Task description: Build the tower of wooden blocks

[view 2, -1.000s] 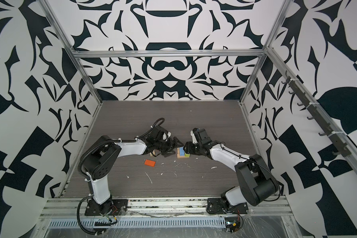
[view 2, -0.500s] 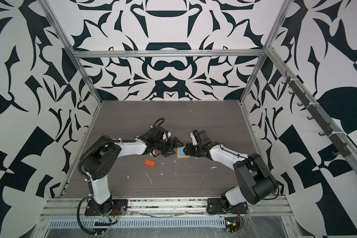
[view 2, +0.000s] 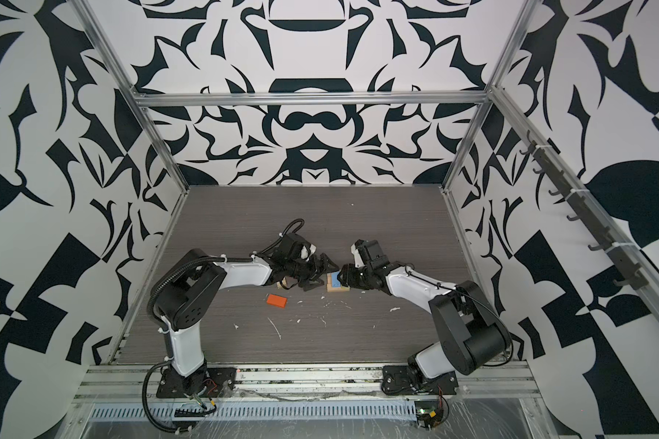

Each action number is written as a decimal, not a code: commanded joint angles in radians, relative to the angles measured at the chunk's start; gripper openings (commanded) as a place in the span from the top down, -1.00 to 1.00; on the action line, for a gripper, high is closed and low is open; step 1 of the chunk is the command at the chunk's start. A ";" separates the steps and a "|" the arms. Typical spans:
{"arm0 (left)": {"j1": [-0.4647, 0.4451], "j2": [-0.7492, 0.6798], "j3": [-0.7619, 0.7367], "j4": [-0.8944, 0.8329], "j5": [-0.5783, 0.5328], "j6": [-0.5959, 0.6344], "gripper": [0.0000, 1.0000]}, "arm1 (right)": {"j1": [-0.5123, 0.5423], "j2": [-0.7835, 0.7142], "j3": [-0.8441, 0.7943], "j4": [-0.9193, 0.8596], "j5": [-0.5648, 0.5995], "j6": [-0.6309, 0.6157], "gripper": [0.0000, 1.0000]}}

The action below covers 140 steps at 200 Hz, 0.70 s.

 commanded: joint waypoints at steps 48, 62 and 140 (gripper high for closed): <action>-0.007 0.025 0.003 0.019 0.018 -0.018 -0.82 | -0.003 -0.001 0.001 0.029 -0.012 0.003 -0.05; -0.007 0.027 0.005 0.020 0.020 -0.020 -0.82 | -0.003 0.002 -0.001 0.034 -0.015 0.005 -0.05; -0.013 0.032 0.014 0.023 0.020 -0.026 -0.82 | -0.003 0.006 -0.001 0.049 -0.020 0.009 -0.05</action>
